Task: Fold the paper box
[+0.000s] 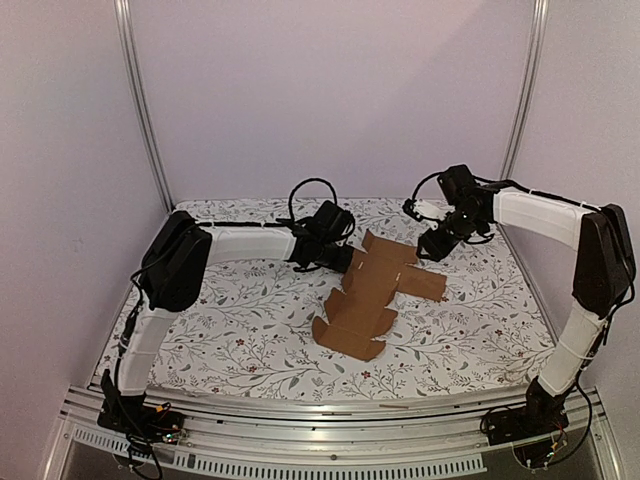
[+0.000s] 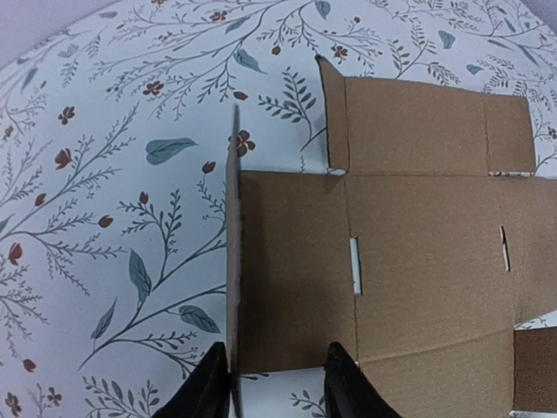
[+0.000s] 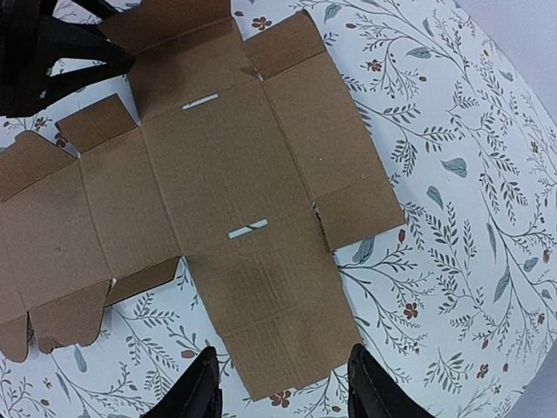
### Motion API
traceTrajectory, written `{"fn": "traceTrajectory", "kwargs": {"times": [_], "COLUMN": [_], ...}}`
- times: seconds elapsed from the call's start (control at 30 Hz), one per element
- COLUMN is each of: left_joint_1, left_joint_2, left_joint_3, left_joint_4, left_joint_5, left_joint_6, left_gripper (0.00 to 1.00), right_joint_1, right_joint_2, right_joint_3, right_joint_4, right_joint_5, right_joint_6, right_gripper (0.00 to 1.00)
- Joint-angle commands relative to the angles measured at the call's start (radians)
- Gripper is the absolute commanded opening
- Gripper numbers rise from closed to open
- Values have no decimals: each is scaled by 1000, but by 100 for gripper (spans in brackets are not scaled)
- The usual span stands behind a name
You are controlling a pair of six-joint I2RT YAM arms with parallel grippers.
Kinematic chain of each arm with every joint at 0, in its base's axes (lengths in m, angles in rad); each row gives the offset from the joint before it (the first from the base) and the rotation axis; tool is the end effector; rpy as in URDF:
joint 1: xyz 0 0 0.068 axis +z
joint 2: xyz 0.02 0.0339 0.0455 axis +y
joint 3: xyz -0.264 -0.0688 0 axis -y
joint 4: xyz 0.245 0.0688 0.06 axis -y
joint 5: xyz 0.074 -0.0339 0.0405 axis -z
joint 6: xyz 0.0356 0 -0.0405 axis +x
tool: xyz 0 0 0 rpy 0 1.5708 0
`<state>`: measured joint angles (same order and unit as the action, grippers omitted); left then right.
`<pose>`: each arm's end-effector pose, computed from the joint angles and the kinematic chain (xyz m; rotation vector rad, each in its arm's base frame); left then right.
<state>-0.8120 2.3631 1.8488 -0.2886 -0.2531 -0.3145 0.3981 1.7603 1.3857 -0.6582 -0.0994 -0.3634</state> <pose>0.3685 -0.3757 0.1526 0.4619 2.3098 -0.2544 0.3450 0.1489 0.2450 -1.0001 2.4024 0.1418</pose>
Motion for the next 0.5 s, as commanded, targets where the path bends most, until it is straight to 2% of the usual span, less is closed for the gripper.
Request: {"fn": "traceTrajectory", "kwargs": {"times": [0.0,0.07,0.17,0.33,0.47], "left_joint_1": [14,14,11,-21,-56], "left_joint_2": [10,-1,-38,-181,-320], "left_joint_3": [41,29,-17,-257,-503], "left_joint_4": [-62,-47,-4,205,512], "left_joint_5": [35,35,35,12,35], "left_joint_6": [-7,2,24,124,222], "left_gripper": [25,12,0,0,0], "right_joint_1": [-32,-37,-44,-71,-110], "right_joint_2": [-24,-15,5,86,164], "right_joint_3": [-9,4,51,193,317], "right_joint_4": [-1,-16,-76,-217,-345], "right_joint_5": [-45,-46,-77,-171,-282], "right_joint_6": [23,11,-34,-108,-148], "right_gripper": [50,49,50,53,63]}}
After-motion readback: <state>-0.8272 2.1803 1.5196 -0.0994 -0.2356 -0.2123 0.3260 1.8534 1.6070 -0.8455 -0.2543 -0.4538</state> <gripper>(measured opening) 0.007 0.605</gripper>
